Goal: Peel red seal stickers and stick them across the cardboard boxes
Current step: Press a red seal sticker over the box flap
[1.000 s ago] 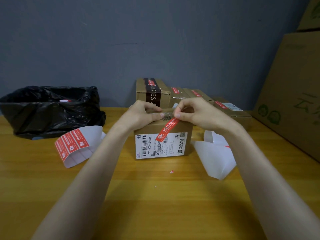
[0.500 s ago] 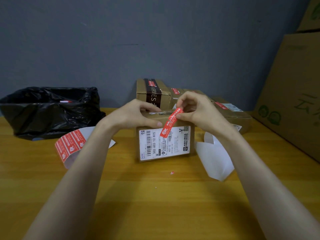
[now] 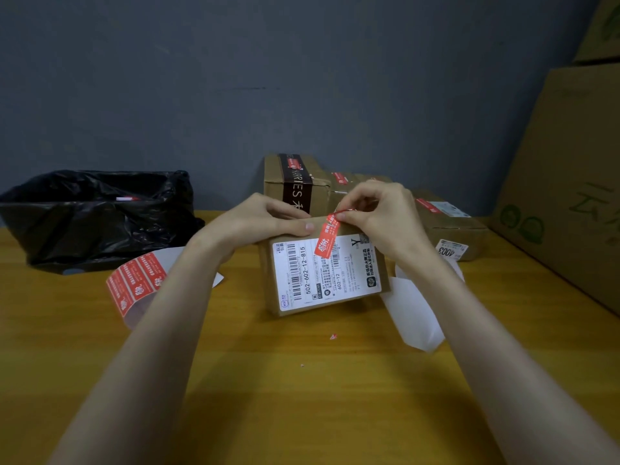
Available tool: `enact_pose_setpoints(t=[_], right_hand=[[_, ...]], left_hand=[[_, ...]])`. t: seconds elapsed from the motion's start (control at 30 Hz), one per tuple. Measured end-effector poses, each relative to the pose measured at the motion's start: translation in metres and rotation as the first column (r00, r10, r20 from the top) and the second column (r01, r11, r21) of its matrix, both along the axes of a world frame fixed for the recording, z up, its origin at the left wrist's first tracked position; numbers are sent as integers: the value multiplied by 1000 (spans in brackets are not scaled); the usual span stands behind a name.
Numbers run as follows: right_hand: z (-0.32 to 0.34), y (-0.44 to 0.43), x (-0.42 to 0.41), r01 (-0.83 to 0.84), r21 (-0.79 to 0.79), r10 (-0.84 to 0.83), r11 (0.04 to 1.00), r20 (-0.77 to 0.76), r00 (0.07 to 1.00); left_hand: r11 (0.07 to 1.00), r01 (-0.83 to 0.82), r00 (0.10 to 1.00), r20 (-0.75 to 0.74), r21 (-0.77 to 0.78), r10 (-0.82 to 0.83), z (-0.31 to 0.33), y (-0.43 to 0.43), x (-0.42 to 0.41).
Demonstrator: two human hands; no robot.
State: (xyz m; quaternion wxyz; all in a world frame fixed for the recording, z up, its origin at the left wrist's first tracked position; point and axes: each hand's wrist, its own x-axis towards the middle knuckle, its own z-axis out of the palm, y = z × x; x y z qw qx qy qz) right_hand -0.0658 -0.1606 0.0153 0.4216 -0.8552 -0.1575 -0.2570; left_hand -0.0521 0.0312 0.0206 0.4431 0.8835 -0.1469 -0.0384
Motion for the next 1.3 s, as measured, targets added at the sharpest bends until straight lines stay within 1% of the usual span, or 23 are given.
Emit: enact_pose_setpoints(t=[0.3, 0.43, 0.67, 0.87, 1.03, 1.13, 1.3], right_hand=[[-2, -1, 3, -42, 60, 45, 997, -35, 998], [1, -4, 4, -33, -21, 32, 999, -61, 998], [-3, 4, 1, -14, -170, 21, 985, 37, 999], [-3, 8, 1, -6, -135, 13, 991, 52, 999], [-5, 8, 0, 3, -198, 7, 980, 48, 999], [-7, 11, -1, -5, -178, 13, 984, 41, 999], [-9, 16, -2, 39, -76, -37, 996, 23, 999]], left_hand=[[1000, -25, 1000, -5, -10, 25, -1, 1, 1], [999, -42, 999, 0, 1, 42, -2, 1, 1], [997, -71, 997, -4, -8, 71, -3, 1, 2], [998, -70, 998, -3, -2, 70, -2, 0, 1], [998, -67, 998, 9, 10, 67, -2, -1, 2], [997, -74, 997, 8, 9, 74, -2, -2, 1], [997, -77, 997, 25, 24, 77, -2, -5, 0]])
